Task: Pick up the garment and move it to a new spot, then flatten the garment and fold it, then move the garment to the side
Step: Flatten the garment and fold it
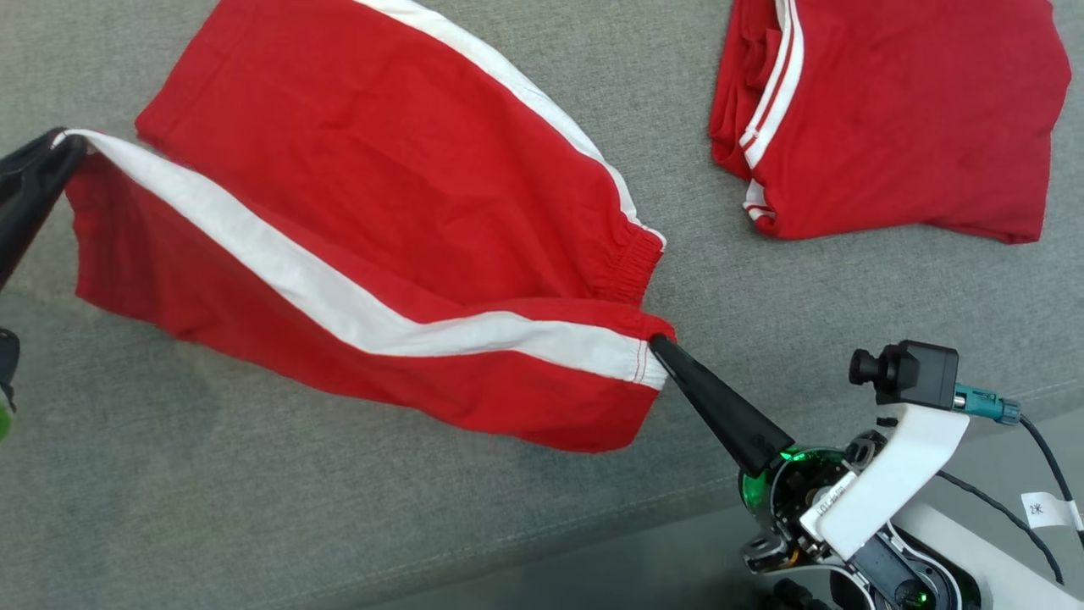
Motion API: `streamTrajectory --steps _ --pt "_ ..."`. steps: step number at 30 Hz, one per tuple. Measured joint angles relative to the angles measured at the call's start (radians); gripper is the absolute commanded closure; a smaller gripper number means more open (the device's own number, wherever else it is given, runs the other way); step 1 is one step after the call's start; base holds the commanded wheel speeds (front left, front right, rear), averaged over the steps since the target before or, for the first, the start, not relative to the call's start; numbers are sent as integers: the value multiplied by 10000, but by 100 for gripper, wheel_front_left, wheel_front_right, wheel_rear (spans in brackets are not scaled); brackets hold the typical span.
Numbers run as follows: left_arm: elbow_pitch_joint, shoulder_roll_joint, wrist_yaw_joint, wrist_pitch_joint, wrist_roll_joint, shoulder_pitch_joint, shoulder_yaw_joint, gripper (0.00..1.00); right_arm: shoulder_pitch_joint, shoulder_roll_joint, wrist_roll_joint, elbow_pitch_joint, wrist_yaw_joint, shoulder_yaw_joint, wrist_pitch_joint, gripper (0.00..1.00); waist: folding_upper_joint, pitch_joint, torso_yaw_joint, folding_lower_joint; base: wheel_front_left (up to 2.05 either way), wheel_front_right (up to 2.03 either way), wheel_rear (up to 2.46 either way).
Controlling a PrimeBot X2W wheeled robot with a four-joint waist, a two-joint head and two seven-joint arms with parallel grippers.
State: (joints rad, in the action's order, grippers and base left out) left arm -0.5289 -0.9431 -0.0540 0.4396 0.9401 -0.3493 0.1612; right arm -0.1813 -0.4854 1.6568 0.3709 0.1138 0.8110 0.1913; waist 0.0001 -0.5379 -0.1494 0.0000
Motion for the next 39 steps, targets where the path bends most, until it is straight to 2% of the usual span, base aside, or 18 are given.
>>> streamTrajectory --steps 7,15,25,31,39 --pt "94 -401 -165 1104 21 -1330 431 100 -373 543 102 -456 4 -61 -71 100 0 -411 -533 0 0 0 0" --pt "360 -397 -251 1912 295 -2567 1043 100 -761 746 159 -786 31 -351 -61 100 0 -717 -877 0 0 0 0" --pt "1032 -96 -349 2963 196 -4196 1866 100 -1294 1310 163 -855 50 -272 -263 100 0 -938 -1037 0 0 0 0" --pt "1388 167 -399 3563 -240 -5164 2343 100 -1449 1707 167 -922 90 -127 -435 100 0 -1036 -1169 0 0 0 0" --pt "2015 548 -474 4242 -464 -6291 2894 100 -1517 1942 169 -1141 90 -420 -424 100 0 -1133 -1434 0 0 0 0"
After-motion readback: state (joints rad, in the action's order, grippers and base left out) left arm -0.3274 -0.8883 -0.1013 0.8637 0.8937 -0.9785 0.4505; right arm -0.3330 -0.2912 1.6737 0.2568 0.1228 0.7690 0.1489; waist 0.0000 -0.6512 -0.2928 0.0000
